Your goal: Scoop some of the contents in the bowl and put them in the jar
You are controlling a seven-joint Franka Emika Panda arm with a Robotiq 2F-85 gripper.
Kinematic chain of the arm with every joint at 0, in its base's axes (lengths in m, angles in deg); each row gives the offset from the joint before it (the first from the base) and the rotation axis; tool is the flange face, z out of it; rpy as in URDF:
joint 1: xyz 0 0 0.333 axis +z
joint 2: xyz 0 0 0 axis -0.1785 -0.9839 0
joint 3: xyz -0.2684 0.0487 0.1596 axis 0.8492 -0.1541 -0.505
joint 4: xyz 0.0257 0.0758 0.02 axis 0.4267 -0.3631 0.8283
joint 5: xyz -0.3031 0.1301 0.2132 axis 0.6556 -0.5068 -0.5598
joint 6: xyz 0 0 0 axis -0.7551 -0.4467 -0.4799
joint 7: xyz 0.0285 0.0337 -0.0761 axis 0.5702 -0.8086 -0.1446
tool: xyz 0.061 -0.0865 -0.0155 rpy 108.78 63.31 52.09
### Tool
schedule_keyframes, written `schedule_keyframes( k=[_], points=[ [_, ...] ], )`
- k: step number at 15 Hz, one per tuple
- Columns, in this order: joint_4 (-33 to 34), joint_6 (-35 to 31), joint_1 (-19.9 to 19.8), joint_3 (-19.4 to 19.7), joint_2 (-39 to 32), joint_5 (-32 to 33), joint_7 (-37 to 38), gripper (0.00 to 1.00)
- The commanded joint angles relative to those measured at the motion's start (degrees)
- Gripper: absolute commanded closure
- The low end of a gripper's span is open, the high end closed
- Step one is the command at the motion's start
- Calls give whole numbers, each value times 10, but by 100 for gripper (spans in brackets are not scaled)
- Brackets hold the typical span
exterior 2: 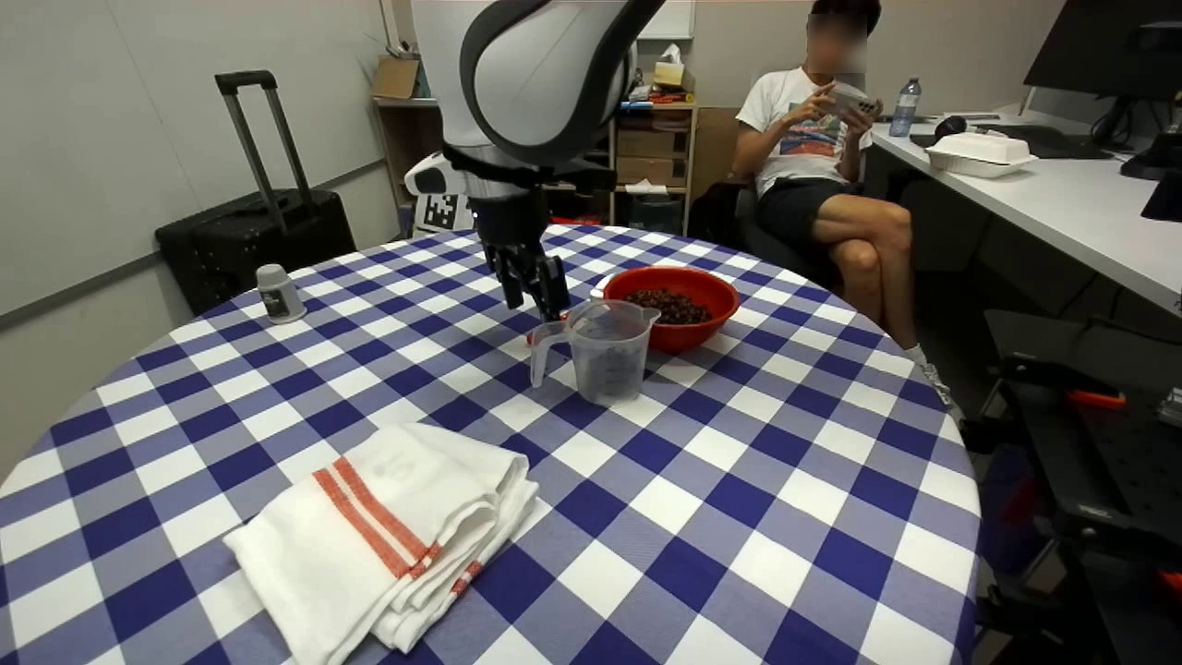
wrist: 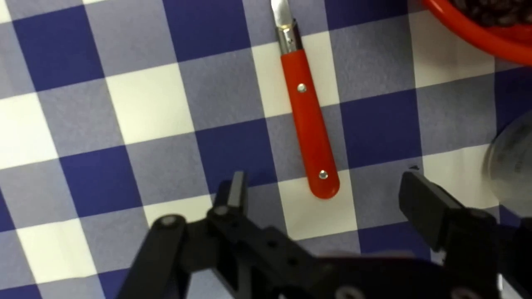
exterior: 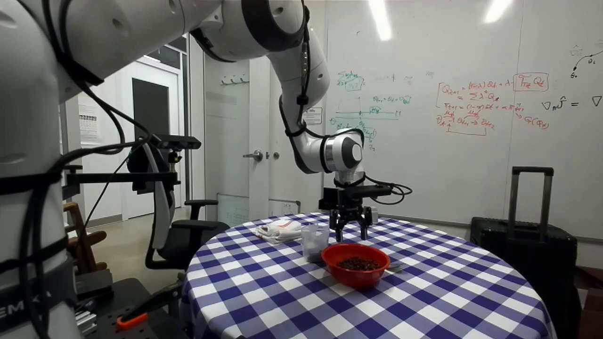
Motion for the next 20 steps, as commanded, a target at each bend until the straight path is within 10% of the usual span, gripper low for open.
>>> schedule_keyframes(
  k=[1, 10, 20],
  points=[
    [36, 23, 8, 5, -29, 3, -14, 24],
    [64, 10, 14, 10, -50, 1, 8, 96],
    [109, -37, 14, 19, -44, -10, 87, 95]
  ],
)
